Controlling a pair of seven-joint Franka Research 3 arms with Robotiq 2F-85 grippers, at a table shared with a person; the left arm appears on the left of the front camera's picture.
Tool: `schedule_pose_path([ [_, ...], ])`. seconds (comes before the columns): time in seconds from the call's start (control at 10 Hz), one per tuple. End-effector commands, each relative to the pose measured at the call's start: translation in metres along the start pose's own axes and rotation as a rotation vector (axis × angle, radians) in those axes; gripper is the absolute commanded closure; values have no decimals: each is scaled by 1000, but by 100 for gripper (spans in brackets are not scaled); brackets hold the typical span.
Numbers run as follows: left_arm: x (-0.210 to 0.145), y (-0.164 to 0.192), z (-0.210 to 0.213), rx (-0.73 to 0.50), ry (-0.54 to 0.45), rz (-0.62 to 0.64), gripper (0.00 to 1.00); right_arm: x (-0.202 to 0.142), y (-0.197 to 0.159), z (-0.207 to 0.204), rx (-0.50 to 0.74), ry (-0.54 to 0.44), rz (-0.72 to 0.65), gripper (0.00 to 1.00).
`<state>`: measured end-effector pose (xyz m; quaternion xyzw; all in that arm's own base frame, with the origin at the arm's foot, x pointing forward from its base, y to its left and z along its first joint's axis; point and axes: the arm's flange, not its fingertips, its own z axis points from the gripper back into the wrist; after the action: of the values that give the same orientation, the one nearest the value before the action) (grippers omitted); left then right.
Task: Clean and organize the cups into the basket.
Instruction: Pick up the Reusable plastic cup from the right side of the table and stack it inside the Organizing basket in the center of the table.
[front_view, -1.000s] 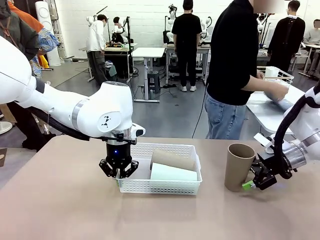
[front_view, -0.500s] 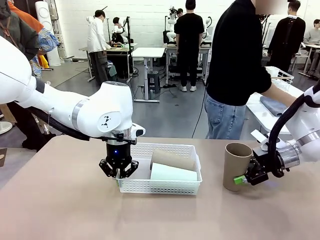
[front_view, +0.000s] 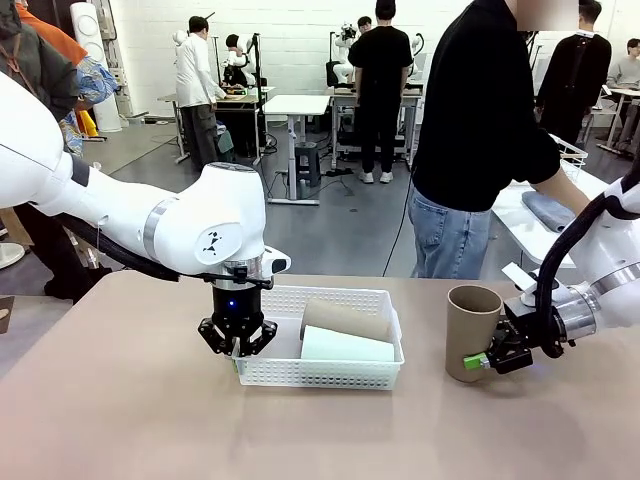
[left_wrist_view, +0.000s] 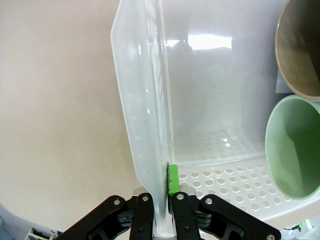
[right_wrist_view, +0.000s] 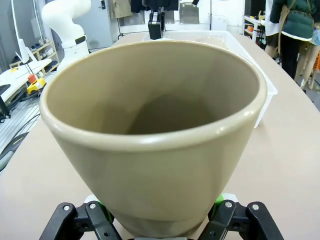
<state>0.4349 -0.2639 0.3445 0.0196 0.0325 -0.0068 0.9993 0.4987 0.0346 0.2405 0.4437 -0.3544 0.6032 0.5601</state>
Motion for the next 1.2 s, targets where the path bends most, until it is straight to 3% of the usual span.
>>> schedule_pose_path([
  [0.0, -1, 0, -2, 5, 2, -5, 100, 15, 7, 3, -31, -10, 5, 79],
  [0.1, -1, 0, -2, 5, 2, -5, 100, 40, 18, 5, -62, -34, -26, 23],
  [0.3, -1, 0, -2, 5, 2, -5, 100, 111, 42, 20, -146, -50, -13, 23],
  [0.6, -1, 0, -2, 5, 2, -5, 100, 190, 54, 51, -277, -98, -34, 23],
  [0.8, -1, 0, -2, 5, 2, -5, 100, 202, 58, 58, -317, -98, -50, 23],
  [0.9, -1, 0, -2, 5, 2, -5, 100, 205, 55, 62, -252, -95, -10, 23],
  [1.1, -1, 0, -2, 5, 2, -5, 100, 205, 55, 62, -252, -95, -10, 23],
])
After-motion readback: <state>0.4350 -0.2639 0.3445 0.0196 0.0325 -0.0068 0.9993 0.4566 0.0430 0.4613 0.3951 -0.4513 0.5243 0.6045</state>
